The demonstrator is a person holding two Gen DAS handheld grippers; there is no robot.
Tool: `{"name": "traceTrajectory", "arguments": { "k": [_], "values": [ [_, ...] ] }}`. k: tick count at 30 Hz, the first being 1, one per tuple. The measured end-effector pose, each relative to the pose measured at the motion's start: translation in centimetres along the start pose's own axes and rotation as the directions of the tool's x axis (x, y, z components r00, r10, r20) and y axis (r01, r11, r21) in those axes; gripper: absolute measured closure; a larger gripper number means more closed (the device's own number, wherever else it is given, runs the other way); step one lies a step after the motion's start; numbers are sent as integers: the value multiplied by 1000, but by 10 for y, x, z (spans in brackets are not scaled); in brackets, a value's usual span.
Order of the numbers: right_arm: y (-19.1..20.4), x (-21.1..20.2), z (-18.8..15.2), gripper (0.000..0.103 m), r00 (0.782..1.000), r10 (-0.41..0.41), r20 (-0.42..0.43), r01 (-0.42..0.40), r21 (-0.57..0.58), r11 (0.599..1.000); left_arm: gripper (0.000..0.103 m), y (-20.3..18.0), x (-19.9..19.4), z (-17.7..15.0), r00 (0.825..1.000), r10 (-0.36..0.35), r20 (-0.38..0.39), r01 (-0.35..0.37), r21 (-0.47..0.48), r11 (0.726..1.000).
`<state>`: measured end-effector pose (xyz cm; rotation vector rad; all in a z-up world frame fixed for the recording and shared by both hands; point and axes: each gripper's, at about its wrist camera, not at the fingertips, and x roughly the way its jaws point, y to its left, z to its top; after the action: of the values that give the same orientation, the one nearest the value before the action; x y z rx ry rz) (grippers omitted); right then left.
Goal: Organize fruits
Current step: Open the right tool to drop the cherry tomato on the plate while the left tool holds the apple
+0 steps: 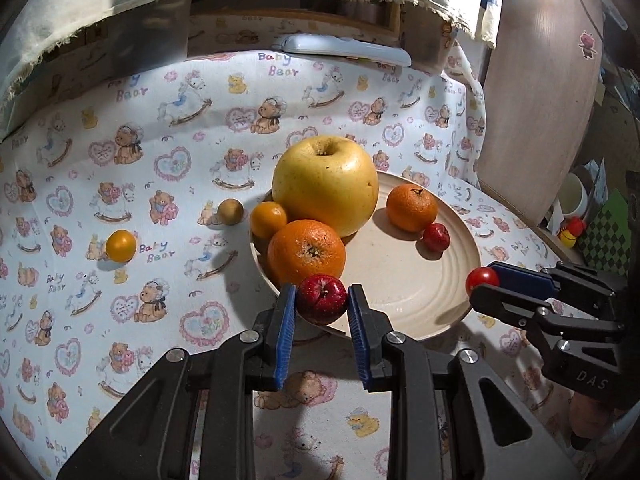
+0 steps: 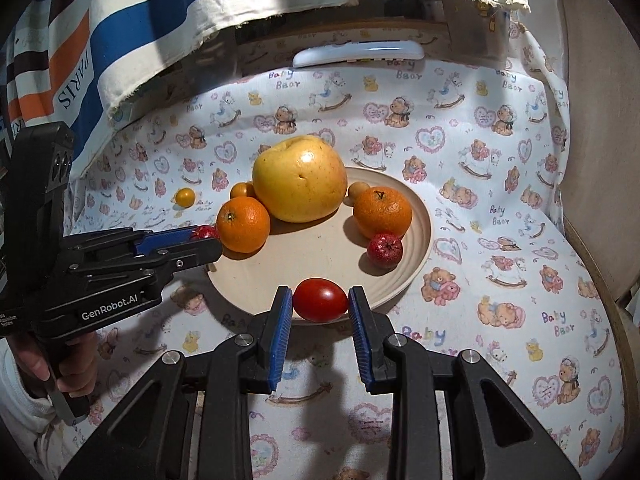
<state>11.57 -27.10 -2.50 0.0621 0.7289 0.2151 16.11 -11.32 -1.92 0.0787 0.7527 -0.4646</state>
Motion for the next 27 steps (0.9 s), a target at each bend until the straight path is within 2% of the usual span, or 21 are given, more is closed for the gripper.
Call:
{"name": "traceTrajectory", "arguments": {
  "k": [27],
  "values": [
    [-2,2,-1,73,1000,-4,-13,4,4,1000,78,4,2,-2,1000,1,-10,-1,1,1000]
  ]
}}
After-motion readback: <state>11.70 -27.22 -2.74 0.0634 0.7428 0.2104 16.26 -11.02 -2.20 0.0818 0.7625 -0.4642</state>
